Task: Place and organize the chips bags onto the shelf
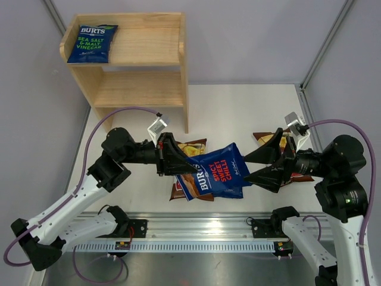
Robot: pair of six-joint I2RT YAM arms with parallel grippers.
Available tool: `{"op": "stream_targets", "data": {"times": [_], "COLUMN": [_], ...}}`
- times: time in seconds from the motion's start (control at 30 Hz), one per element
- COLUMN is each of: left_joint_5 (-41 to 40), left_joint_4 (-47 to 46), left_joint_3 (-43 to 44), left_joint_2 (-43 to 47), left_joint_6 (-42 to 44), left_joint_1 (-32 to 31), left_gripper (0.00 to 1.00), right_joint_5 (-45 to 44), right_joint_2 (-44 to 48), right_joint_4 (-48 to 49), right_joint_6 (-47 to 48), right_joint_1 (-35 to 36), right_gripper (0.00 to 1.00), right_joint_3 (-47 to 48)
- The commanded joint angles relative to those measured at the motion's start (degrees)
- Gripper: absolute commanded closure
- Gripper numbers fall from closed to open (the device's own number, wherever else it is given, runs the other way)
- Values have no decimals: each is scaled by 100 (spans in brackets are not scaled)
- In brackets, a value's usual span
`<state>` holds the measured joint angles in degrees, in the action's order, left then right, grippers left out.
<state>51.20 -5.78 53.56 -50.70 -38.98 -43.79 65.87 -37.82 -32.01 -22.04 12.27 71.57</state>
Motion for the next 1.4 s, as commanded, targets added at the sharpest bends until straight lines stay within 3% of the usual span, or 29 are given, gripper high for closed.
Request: {"op": "stream_targets", "data": {"times": [0.0,0.23,0.43,0.63,0.73,0.77,0.97,1.07,1.17,1.27,1.3,1.37], "left_joint_5": [153,557,356,233,303,355,452,426,435,400,391,286], "left_joint_4": [-89,-1275,-488,7,24,42,402,569,771,859,894,860], "left_joint_3": [234,-3,295,646,734,804,1060,1148,1227,1288,1306,1254], "left_joint_2": [-19,-10,-221,-485,-546,-581,-634,-608,-547,-485,-468,-380], "left_joint_6": [-109,-812,-410,-215,-224,-224,-57,40,119,171,198,233], "left_joint_1": [11,2,2,2,2,2,11,37,99,125,125,125], "left_gripper": [100,100,100,100,100,100,100,99,91,81,64,44], "right_joint_5": [735,163,752,805,726,682,366,401,445,489,497,480], "right_joint_2": [-41,-357,-314,-252,-339,-375,-419,-393,-296,-243,-234,-191], "right_joint_4": [960,484,1828,1900,1760,1699,934,1056,1591,2005,2084,2304], "right_joint_6": [-793,-256,-1232,-1382,-1259,-1146,-582,-739,-1160,-1460,-1530,-1619], "right_joint_1": [3,3,91,231,267,276,284,285,284,284,284,284], "right_gripper": [16,21,26,27,38,46,64,82,98,100,100,100], "right_joint_3": [-152,-248,-872,-969,-961,-935,-539,-495,-618,-662,-662,-653]}}
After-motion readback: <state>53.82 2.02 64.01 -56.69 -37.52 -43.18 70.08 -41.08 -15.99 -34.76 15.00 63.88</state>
